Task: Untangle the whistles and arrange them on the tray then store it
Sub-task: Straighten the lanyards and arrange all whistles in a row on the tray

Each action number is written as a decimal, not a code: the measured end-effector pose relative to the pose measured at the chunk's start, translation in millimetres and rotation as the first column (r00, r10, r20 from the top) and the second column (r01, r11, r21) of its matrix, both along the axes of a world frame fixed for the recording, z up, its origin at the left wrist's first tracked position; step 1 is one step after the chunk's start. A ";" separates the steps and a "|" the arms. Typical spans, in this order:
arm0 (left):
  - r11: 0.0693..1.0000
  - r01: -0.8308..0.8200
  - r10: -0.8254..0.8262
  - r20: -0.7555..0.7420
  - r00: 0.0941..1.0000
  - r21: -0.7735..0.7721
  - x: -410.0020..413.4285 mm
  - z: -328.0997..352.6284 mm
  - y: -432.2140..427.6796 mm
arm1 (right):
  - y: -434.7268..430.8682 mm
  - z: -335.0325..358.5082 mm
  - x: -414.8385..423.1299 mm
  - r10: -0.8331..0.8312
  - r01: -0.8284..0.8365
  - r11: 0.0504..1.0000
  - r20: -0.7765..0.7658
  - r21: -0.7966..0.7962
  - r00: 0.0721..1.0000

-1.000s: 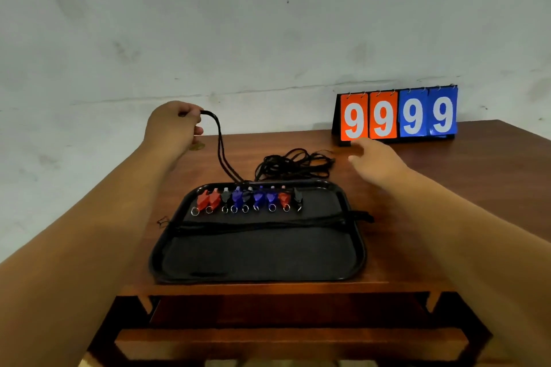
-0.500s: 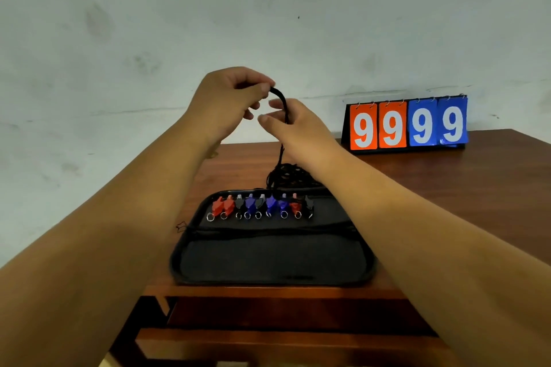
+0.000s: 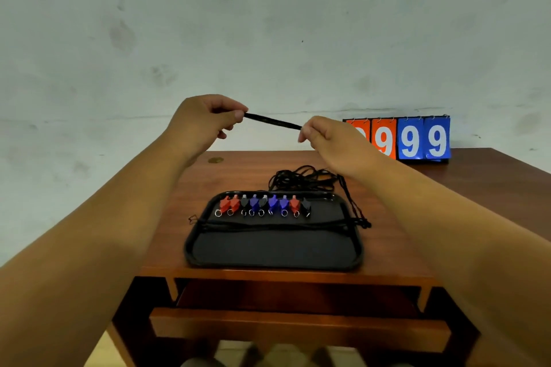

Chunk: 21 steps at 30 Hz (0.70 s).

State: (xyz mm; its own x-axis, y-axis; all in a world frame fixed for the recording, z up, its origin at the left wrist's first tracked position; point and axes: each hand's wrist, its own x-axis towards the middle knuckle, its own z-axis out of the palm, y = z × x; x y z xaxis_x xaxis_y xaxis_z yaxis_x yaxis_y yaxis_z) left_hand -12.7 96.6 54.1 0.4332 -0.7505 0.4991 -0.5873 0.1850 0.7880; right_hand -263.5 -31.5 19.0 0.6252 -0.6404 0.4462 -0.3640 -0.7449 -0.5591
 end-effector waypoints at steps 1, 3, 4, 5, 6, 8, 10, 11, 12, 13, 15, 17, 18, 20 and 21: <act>1.000 -0.013 0.013 0.003 1.000 0.011 2.8 -5.6 3.6 | -1.2 -4.5 -4.7 -0.008 0.007 1.000 -0.043 -0.026 0.999; 0.999 -0.037 0.037 0.008 0.999 0.028 7.1 -17.8 10.7 | -4.4 -14.4 -13.2 -0.031 0.025 0.998 -0.103 -0.058 0.994; 0.998 -0.046 0.046 0.013 0.999 0.038 9.4 -24.4 14.5 | -5.0 -19.4 -17.8 -0.037 0.030 0.998 -0.121 -0.057 0.992; 0.997 -0.054 0.053 0.018 0.998 0.054 11.5 -31.4 18.6 | -6.1 -24.8 -22.7 -0.043 0.036 0.998 -0.135 -0.056 0.990; 0.995 -0.062 0.060 0.028 0.998 0.078 14.1 -39.2 22.6 | -6.9 -30.2 -27.6 -0.046 0.039 0.998 -0.144 -0.055 0.988; 0.987 -0.084 0.075 0.071 0.995 0.137 21.2 -55.6 30.6 | -10.0 -42.4 -36.3 -0.050 0.044 0.998 -0.156 -0.044 0.986; 0.976 -0.117 0.101 0.097 0.990 0.184 30.5 -72.1 37.4 | -11.3 -54.8 -43.3 -0.064 0.061 0.998 -0.176 -0.025 0.982; 0.970 -0.136 0.116 0.106 0.988 0.203 34.6 -79.6 40.5 | -11.4 -60.8 -46.5 -0.074 0.072 0.997 -0.188 -0.015 0.979; 0.963 -0.155 0.131 0.119 0.984 0.220 38.0 -87.1 43.7 | -11.3 -66.4 -49.4 -0.078 0.079 0.997 -0.196 -0.005 0.978; 0.957 -0.174 0.147 0.131 0.980 0.232 40.4 -94.3 47.2 | -10.8 -71.8 -51.9 -0.082 0.084 0.996 -0.199 0.003 0.977; 0.950 -0.199 0.171 0.134 0.976 0.240 43.3 -107.7 53.4 | -9.9 -81.1 -55.7 -0.091 0.093 0.996 -0.205 0.002 0.975; 0.946 -0.223 0.200 0.118 0.973 0.234 44.6 -120.2 58.5 | -10.2 -90.0 -58.1 -0.104 0.106 0.994 -0.209 -0.003 0.972; 0.946 -0.231 0.212 0.106 0.972 0.229 45.4 -126.2 59.8 | -10.8 -94.5 -58.9 -0.110 0.112 0.994 -0.207 -0.006 0.972; 0.944 -0.239 0.225 0.085 0.971 0.226 47.8 -138.6 60.6 | -12.7 -104.8 -60.1 -0.127 0.123 0.992 -0.204 -0.032 0.971; 0.944 -0.237 0.226 0.075 0.971 0.229 47.8 -144.1 60.9 | -13.3 -110.2 -60.3 -0.139 0.133 0.990 -0.197 -0.045 0.970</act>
State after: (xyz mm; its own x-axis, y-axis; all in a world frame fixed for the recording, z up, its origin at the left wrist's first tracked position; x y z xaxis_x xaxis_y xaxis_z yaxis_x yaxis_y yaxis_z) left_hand 35.2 157.5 -90.0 0.5889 -0.7308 0.3452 -0.6297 -0.1471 0.7628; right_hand -323.9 -44.8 -91.2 0.6116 -0.7131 0.3427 -0.5647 -0.6968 -0.4423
